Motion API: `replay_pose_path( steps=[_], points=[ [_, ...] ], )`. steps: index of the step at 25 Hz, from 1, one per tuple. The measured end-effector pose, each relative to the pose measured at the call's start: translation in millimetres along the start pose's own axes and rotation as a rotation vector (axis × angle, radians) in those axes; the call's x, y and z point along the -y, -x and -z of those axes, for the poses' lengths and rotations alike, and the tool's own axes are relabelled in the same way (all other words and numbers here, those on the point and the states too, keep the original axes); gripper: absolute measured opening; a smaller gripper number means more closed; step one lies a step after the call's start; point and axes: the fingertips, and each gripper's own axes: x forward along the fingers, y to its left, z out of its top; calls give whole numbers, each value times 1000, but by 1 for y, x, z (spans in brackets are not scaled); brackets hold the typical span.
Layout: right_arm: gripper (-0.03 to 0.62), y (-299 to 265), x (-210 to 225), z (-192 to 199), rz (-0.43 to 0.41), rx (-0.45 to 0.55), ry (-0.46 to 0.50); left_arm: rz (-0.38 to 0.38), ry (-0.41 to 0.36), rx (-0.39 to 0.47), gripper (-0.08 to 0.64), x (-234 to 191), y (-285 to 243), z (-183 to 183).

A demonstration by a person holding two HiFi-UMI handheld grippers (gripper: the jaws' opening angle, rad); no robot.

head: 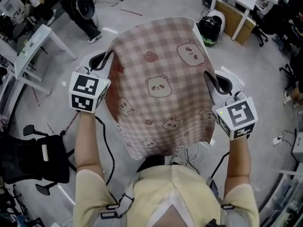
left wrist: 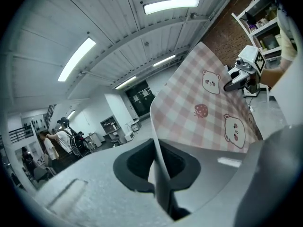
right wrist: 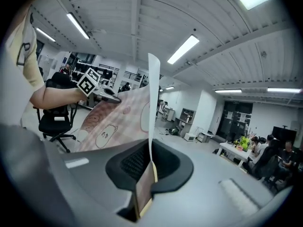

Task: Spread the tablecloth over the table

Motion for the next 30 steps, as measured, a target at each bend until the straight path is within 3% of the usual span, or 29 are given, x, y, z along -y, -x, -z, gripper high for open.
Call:
replay_pose_path(
  steps=[3,7,11,15,20,26,30],
  points=[
    [9,-13,14,21,43,-6,0,37,-41,15,6,5,-30,2],
    [9,5,5,23,59,-54,38,83,-15,7,6,22,-17,10],
    [9,20,42,30,84,-114,12,174,-27,-43,6,41,-51,-20],
    [11,18,75,34,88,-167,29,211,-40,-73,6,48,-83,-36],
    [11,12,70,41,88,-234,32,263,-48,-114,6,54,-94,-24],
    [11,3,74,52,115,-282,-18,355,-81,-223,6,59,-111,-16],
    [11,3,72,56,141,-325,-29,362,-109,-240,6,60,-112,-14]
  ],
)
